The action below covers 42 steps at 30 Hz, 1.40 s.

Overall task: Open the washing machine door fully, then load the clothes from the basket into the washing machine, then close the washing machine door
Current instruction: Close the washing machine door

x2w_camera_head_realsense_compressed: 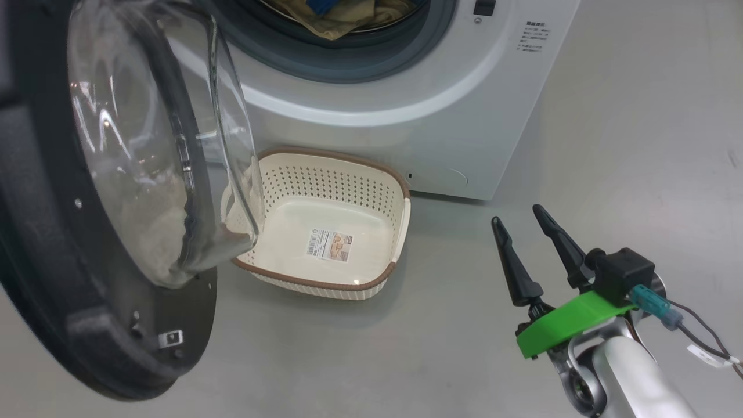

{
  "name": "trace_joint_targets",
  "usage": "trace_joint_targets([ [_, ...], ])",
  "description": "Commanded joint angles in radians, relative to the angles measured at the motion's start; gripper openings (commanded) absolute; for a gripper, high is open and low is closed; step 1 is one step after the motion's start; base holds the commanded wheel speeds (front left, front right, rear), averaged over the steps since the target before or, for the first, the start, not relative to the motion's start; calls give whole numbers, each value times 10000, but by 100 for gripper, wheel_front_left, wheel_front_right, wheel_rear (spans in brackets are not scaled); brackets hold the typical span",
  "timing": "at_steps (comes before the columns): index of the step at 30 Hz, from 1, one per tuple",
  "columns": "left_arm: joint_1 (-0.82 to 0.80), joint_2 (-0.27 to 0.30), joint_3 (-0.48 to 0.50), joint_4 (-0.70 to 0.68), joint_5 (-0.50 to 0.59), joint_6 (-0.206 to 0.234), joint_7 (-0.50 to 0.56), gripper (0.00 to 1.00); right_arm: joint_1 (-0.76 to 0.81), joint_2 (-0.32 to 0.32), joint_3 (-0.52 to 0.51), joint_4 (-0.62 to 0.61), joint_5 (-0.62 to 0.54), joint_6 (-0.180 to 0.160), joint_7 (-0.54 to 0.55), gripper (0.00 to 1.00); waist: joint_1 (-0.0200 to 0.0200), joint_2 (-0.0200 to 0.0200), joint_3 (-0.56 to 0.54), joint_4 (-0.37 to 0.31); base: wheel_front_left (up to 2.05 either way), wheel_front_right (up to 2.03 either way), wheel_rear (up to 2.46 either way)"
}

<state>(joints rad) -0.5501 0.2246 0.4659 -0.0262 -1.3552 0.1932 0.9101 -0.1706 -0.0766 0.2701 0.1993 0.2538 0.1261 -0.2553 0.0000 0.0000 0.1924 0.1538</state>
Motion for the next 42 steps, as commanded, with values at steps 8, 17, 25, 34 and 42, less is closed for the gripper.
trace_joint_targets([
  [8,-596,-331,-516,-185,438,-279,-513,0,-263,138,84,-340,-62,46,-65,100,0,0,-125,-358,0,0,0],
  [17,-1143,-1061,-1368,148,758,-683,-1040,0,-252,197,111,-330,-21,46,-65,100,0,0,-228,-662,0,0,0],
  [25,-1417,-1394,-1722,925,839,-1123,-1592,0,-180,218,99,-330,-39,46,-65,100,0,0,-409,-1155,0,0,0],
  [34,-1414,-1451,-1602,1666,906,-1536,-2157,0,53,166,63,-317,-54,46,-65,100,0,0,-727,-1794,0,0,0],
  [42,-1579,-1556,-1669,2272,916,-1855,-2653,0,195,88,116,-311,-33,46,-65,100,0,0,-879,-2009,0,0,0],
])
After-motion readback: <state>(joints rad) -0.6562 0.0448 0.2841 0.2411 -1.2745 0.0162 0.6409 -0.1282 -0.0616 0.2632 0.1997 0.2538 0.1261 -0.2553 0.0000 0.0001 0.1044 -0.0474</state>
